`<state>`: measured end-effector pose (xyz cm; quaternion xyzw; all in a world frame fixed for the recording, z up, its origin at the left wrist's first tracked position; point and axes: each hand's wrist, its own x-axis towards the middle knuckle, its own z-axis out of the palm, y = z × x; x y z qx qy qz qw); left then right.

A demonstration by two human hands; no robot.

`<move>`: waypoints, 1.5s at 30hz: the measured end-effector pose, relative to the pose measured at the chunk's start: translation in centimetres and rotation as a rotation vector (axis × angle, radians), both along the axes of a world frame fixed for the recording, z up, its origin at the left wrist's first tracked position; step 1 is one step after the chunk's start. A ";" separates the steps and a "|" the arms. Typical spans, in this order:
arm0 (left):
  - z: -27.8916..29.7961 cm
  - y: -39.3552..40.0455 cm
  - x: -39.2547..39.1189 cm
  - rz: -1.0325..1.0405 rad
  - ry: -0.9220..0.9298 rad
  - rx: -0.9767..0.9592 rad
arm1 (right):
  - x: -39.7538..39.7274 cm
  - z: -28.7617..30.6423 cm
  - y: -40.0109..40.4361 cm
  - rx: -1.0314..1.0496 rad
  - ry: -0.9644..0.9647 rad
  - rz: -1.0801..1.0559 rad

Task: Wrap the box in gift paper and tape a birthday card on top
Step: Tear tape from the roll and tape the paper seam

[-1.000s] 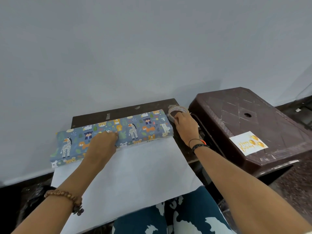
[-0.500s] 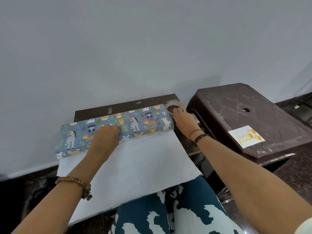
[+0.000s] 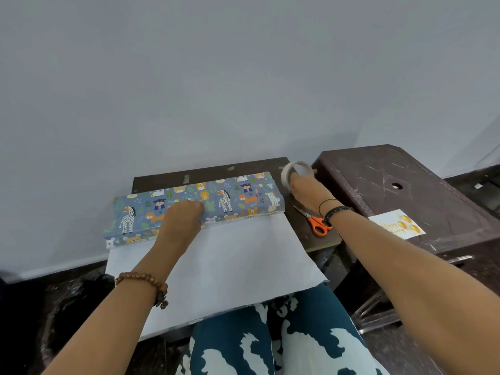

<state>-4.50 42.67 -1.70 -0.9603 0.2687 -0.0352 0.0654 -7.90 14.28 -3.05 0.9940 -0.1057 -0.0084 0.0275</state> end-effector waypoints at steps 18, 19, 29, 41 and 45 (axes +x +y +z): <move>-0.5 0.3 0.4 -0.010 -0.001 -0.042 | 0.0 -2.5 1.4 -0.094 -0.258 -0.055; -0.6 0.3 0.5 -0.013 -0.003 -0.041 | -0.2 -2.5 1.4 -0.144 -0.229 -0.019; -0.6 0.3 0.6 -0.006 -0.015 0.007 | -0.6 -2.4 1.1 -0.375 -0.038 0.254; -0.6 0.2 0.3 -0.001 0.011 0.051 | -2.1 -3.0 1.8 -0.188 -0.185 0.150; -0.6 0.3 0.6 -0.004 -0.002 0.036 | -2.5 -1.9 1.1 0.335 -0.430 -0.113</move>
